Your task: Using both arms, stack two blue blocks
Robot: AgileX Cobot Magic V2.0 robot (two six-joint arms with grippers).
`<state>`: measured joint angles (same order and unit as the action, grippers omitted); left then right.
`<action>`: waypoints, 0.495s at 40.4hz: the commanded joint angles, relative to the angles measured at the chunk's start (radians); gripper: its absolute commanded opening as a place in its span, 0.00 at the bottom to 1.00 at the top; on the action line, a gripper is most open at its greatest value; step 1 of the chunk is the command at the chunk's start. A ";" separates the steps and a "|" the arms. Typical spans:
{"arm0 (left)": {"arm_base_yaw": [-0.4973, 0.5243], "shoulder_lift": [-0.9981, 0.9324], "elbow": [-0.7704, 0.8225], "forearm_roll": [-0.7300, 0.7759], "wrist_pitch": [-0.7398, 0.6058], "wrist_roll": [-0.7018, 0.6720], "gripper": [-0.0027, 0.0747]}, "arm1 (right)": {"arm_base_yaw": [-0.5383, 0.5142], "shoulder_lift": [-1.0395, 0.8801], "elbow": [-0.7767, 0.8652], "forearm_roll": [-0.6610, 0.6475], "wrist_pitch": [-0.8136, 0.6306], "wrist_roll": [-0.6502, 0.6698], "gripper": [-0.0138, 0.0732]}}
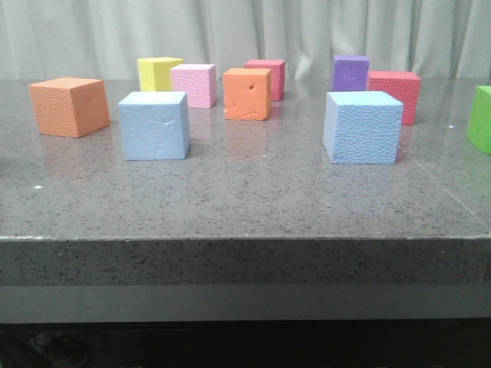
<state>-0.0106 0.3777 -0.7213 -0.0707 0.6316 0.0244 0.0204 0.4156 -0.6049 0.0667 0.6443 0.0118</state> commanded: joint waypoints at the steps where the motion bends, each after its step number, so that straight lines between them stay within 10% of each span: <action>1: -0.003 0.042 -0.017 -0.008 -0.058 -0.008 0.01 | -0.001 0.056 -0.034 -0.007 -0.053 -0.005 0.08; 13: -0.001 0.110 0.007 -0.002 -0.076 -0.008 0.09 | -0.001 0.132 -0.035 0.001 -0.047 -0.005 0.13; 20: -0.001 0.112 0.007 0.001 -0.090 -0.008 0.62 | 0.001 0.133 -0.035 0.001 -0.059 -0.012 0.70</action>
<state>-0.0106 0.4737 -0.6893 -0.0692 0.6271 0.0244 0.0204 0.5389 -0.6049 0.0667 0.6639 0.0118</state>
